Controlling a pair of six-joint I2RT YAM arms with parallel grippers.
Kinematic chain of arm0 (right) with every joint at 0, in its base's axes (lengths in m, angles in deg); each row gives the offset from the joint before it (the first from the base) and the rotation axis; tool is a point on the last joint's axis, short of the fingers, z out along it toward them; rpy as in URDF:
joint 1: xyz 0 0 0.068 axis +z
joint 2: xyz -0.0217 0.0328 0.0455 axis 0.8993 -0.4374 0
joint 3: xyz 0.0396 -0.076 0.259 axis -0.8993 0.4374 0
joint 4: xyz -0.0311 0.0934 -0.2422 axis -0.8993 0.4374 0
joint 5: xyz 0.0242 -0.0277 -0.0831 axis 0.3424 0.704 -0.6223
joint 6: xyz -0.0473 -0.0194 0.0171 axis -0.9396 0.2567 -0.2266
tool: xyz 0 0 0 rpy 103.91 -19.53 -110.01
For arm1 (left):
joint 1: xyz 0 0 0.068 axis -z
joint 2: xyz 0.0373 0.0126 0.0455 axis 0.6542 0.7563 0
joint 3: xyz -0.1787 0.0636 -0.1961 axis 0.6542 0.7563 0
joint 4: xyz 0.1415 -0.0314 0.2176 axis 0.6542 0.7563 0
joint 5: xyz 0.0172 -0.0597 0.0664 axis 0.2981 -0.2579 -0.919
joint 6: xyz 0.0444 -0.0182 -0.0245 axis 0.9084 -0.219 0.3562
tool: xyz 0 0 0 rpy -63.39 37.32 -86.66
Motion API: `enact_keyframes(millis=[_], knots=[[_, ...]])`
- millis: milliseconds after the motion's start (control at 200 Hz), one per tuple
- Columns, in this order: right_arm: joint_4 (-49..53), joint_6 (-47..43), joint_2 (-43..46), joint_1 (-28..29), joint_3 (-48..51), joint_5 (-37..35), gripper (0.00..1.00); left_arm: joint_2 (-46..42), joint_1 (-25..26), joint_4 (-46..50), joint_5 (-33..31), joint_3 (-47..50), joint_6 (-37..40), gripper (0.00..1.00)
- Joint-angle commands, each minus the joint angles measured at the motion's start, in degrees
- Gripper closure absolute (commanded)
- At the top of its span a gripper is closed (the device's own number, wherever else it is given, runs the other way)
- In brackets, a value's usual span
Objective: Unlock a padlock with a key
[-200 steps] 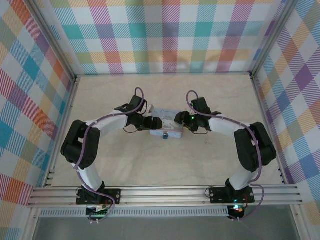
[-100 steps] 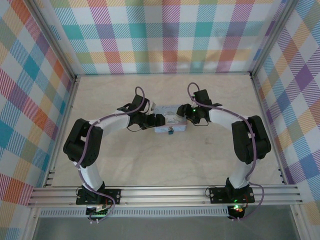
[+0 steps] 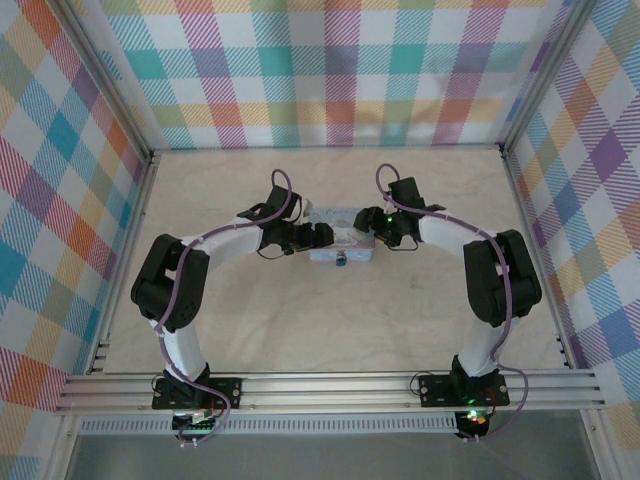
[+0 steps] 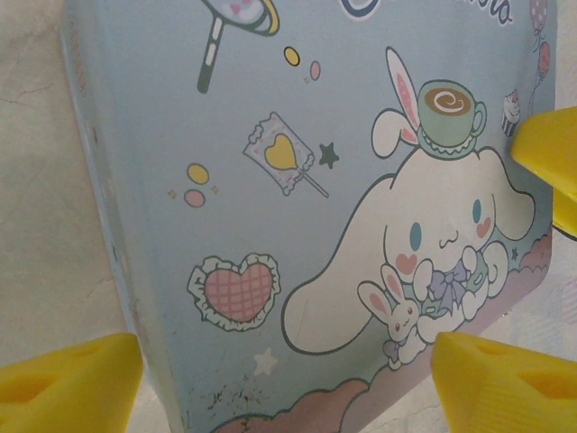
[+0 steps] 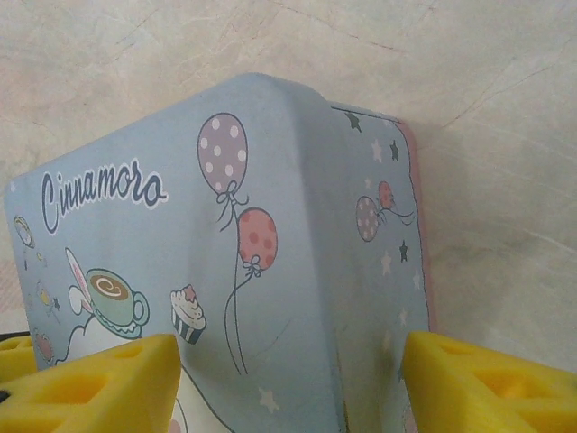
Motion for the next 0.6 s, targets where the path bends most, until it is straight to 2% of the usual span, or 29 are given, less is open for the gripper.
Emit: enact_keyframes(millis=[0, 270, 595], knots=[[2.4, -1.6, 1.0, -0.8, -1.9, 0.1, 0.31, -3.0, 0.9, -0.9, -1.5, 0.6, -0.5, 0.13], [7.0, -3.5, 4.6, -2.2, -1.6, -3.2, 0.26, -6.4, 0.8, 1.3, -5.8, 2.8, -0.5, 0.10], [24.3, -5.5, 16.9, -2.3, 3.4, -20.3, 0.31, -16.6, 2.5, 6.3, -10.4, 8.7, -0.5, 0.11]])
